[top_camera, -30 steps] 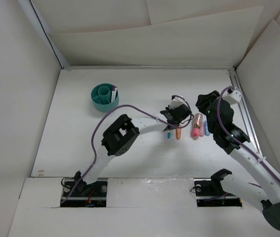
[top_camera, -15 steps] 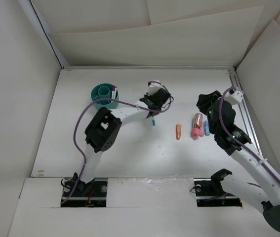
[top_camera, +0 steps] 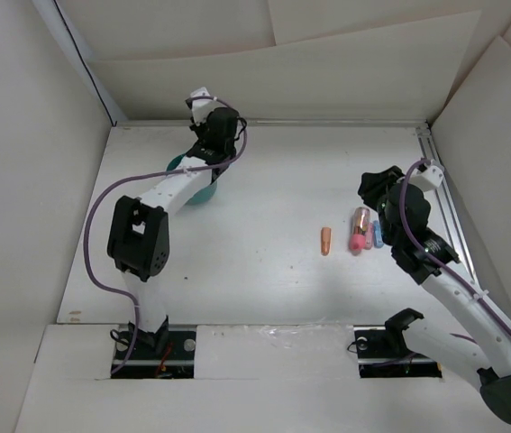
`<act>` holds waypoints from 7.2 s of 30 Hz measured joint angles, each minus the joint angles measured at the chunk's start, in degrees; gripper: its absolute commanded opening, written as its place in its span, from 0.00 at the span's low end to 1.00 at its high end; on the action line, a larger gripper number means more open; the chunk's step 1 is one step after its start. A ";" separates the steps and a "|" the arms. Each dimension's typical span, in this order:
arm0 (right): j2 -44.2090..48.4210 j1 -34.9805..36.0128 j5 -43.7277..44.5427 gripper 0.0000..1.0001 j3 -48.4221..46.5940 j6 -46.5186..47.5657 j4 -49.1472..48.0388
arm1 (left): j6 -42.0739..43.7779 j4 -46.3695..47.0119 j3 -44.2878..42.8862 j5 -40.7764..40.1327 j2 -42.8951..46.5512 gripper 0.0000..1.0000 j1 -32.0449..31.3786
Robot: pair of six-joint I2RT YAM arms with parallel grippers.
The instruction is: Sort the stationery into containers
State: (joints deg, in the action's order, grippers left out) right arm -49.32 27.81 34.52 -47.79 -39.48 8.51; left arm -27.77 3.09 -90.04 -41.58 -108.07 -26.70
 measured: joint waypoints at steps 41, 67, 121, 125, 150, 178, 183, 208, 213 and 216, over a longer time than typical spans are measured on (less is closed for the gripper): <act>1.33 0.00 -0.92 0.37 0.92 0.20 -1.40 | 39.98 37.05 13.90 -15.28 -4.72 0.00 -0.22; 1.33 0.00 -0.92 0.37 1.07 0.20 -1.53 | 40.74 38.58 15.69 -16.98 -7.76 0.08 -0.92; 0.24 -0.74 4.72 0.17 1.09 -1.27 2.03 | -5.05 -6.14 9.25 18.36 -0.46 0.03 -32.57; 1.25 -1.03 5.79 0.18 1.03 -1.40 2.58 | -7.02 -7.30 10.10 20.52 -2.10 0.21 -35.63; 1.60 -1.11 4.72 0.43 1.03 -1.46 2.71 | -6.75 -12.17 -2.14 17.88 -15.17 0.40 -37.79; 2.95 -1.11 2.27 0.43 1.03 -1.27 2.58 | -2.75 -17.09 -13.88 10.32 -25.90 0.02 -37.86; 3.43 -1.11 2.23 0.44 1.03 -1.27 2.58 | -3.39 -13.86 -8.48 7.15 -23.32 0.00 -37.97; 3.04 -1.60 -0.39 0.44 1.03 -0.55 1.16 | -10.86 -2.23 20.35 0.79 16.96 0.00 3.50; 3.41 -1.60 -0.87 0.44 1.03 -0.15 0.87 | -10.05 -2.34 18.64 0.17 14.91 0.00 11.19; 3.50 -1.60 -1.09 0.44 1.03 0.07 0.87 | -8.02 -2.71 15.54 -1.88 11.63 0.00 14.45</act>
State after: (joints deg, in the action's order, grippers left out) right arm -45.82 26.22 33.43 -46.76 -39.42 9.39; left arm -35.79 0.38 -74.50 -43.46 -96.44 -12.25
